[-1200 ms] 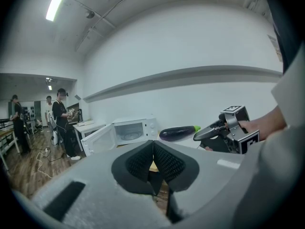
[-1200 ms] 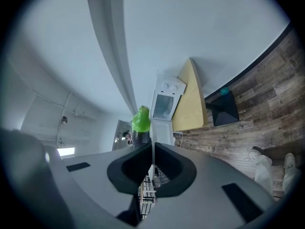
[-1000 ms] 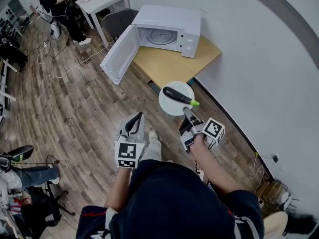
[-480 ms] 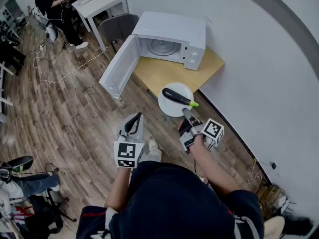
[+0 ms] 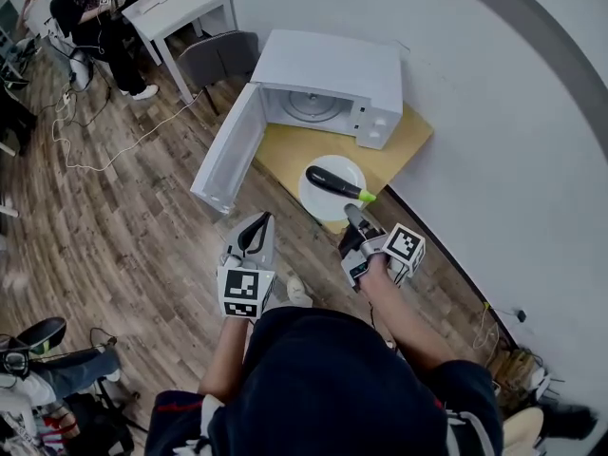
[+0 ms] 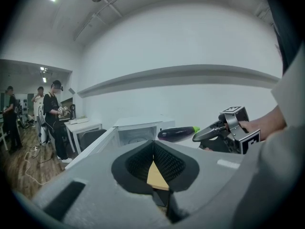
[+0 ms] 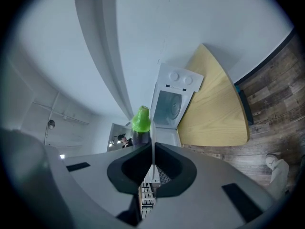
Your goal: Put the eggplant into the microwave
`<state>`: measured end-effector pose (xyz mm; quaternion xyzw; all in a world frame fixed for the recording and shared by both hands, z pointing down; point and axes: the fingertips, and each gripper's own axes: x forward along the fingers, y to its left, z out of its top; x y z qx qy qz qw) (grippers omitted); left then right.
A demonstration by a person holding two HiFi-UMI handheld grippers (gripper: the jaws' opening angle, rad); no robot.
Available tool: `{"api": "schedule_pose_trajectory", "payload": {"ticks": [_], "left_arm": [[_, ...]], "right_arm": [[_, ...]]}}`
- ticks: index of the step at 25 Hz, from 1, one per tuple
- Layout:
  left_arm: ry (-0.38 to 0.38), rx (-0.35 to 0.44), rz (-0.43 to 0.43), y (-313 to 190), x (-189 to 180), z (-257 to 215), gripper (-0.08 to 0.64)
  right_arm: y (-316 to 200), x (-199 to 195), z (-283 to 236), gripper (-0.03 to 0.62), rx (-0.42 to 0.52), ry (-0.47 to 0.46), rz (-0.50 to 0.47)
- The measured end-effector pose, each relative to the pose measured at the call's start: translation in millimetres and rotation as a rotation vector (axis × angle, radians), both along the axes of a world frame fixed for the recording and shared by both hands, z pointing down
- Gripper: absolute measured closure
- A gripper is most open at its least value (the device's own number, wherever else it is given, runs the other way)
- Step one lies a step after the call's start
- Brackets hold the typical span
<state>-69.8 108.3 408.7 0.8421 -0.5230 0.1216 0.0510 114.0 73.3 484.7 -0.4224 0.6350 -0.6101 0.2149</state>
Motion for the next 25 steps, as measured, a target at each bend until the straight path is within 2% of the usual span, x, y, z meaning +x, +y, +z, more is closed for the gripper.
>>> {"api": "schedule_pose_trajectory", "payload": {"ticks": [12,15,25], "left_arm": [[-0.010,-0.019,0.030,-59,-29,11,0.543],[-0.019,-0.016,0.043,-69,-28,10,0.543],[-0.024,-0.034,0.050,-102,-19,17,0.543]], "right_arm": [[-59,-31,10,0.571,-0.019,-0.018,0.016],[-70,-35,8,0.571,-0.002,-0.035,0.016],[-104,-32,18,0.571,-0.035,-0.033,0.008]]}}
